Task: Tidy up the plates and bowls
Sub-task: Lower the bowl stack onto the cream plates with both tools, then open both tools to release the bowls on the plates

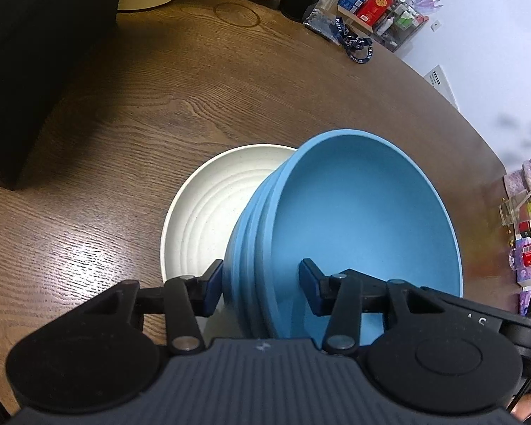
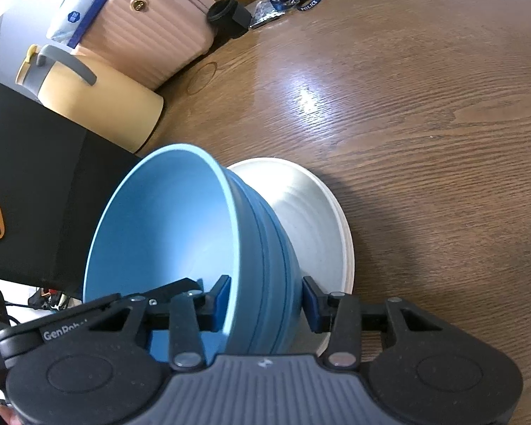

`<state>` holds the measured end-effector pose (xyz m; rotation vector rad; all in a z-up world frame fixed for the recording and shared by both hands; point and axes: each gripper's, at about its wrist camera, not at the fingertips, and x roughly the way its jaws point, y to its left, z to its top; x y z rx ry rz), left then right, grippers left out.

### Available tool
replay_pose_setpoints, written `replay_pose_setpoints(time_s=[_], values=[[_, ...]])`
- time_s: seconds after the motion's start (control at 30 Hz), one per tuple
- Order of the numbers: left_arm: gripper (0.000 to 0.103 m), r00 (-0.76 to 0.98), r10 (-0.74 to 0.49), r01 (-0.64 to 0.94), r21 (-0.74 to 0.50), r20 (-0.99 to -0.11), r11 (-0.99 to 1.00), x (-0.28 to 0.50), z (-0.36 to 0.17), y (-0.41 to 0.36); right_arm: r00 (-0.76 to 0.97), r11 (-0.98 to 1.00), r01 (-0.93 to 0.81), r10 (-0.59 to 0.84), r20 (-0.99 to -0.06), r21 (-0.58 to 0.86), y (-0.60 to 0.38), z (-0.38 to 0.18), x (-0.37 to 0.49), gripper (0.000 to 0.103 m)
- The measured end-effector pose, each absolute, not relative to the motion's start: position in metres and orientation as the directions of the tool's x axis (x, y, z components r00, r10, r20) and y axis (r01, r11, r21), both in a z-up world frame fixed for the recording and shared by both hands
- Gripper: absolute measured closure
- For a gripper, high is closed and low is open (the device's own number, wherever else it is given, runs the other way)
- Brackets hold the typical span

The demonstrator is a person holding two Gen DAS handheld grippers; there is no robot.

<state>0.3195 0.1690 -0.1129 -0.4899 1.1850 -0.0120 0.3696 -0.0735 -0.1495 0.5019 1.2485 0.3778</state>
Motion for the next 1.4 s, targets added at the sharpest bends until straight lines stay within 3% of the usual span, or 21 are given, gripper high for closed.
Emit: replay_pose_setpoints(time_s=[0.23,0.37,0.5,0.57,0.77,0.83,0.97,1.03,1.4], values=[[0.057,0.387,-0.259,-0.242,-0.369,-0.885,0.897,0.32,-0.113,0.169,0.278,0.834,-0.005,0.531,-0.8,0.552,-0.074,-0.15,0.369,0.062],[0.051,0.392,-0.247,-0.245,-0.359,-0.886,0.901,0.319,-0.112,0.169,0.28,0.832,-0.018,0.536,-0.796,0.554,-0.074,-0.149,0.369,0.059],[0.041,0.427,-0.22,-0.241,-0.345,-0.877,0.907,0.315,-0.104,0.172,0.302,0.832,-0.05,0.54,-0.785,0.553,-0.072,-0.14,0.369,0.044],[0.032,0.449,-0.203,-0.235,-0.334,-0.87,0.913,0.312,-0.099,0.172,0.314,0.841,-0.061,0.528,-0.789,0.538,-0.072,-0.137,0.369,0.043],[0.018,0.473,-0.181,-0.246,-0.326,-0.863,0.913,0.307,-0.092,0.179,0.338,0.848,-0.063,0.514,-0.788,0.526,-0.076,-0.129,0.366,0.032],[0.013,0.486,-0.175,-0.244,-0.325,-0.857,0.914,0.305,-0.089,0.181,0.353,0.851,-0.07,0.51,-0.785,0.521,-0.078,-0.125,0.363,0.018],[0.001,0.521,-0.166,-0.217,-0.319,-0.837,0.923,0.3,-0.08,0.183,0.395,0.849,-0.089,0.51,-0.765,0.52,-0.08,-0.112,0.355,0.009],[0.0,0.547,-0.161,-0.199,-0.314,-0.822,0.928,0.297,-0.075,0.183,0.418,0.856,-0.102,0.499,-0.759,0.507,-0.081,-0.105,0.35,0.0],[0.0,0.649,-0.144,-0.133,-0.297,-0.747,0.946,0.27,-0.045,0.172,0.513,0.901,-0.181,0.428,-0.745,0.393,-0.081,-0.063,0.313,0.0]])
